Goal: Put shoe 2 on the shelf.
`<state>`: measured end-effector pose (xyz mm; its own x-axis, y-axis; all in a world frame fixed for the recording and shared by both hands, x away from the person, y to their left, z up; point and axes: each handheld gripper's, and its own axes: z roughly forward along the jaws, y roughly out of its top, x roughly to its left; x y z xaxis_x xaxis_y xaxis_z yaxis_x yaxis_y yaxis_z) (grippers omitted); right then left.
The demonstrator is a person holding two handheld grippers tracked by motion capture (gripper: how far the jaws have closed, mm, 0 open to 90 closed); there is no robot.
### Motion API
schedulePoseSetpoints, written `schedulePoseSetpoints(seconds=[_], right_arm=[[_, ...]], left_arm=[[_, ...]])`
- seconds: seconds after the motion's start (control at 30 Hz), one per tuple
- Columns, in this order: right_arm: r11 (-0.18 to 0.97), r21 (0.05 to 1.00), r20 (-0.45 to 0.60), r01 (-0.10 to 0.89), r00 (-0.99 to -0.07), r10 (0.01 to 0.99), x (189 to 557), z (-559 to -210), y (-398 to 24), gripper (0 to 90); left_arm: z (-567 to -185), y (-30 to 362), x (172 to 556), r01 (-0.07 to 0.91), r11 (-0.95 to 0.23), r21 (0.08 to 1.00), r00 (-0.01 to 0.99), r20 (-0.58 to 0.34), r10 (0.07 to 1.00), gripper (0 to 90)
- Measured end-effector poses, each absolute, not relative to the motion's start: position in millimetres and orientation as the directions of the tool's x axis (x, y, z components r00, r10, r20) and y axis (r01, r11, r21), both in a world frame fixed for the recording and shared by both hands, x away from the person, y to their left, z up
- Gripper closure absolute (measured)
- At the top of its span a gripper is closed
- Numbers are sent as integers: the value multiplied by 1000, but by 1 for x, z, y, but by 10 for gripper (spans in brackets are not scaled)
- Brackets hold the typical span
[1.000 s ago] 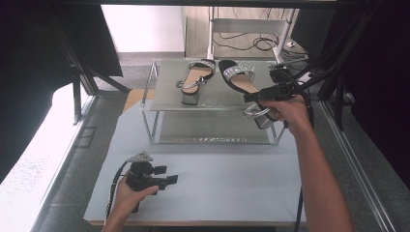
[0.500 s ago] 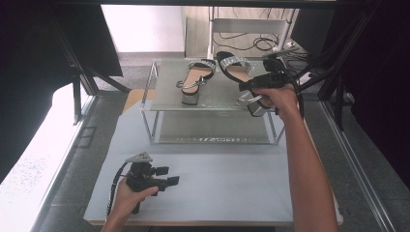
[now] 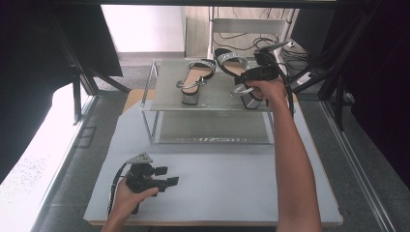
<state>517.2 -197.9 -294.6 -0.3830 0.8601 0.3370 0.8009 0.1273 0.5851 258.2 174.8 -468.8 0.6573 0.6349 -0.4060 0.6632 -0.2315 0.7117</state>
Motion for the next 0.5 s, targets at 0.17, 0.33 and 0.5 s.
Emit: schedulePoseSetpoints(seconds=[0.17, 0.33, 0.5], right_arm=[[127, 558, 311, 820, -348, 885, 529, -299, -196, 418], [125, 524, 277, 842, -307, 910, 540, -302, -194, 417], [164, 486, 229, 859, -306, 924, 546, -305, -186, 413]], left_arm=[[-470, 174, 258, 666, -232, 709, 659, -414, 629, 312], [-470, 173, 258, 666, -235, 708, 661, -414, 626, 312], [-470, 173, 257, 666, -237, 707, 661, -413, 627, 312]])
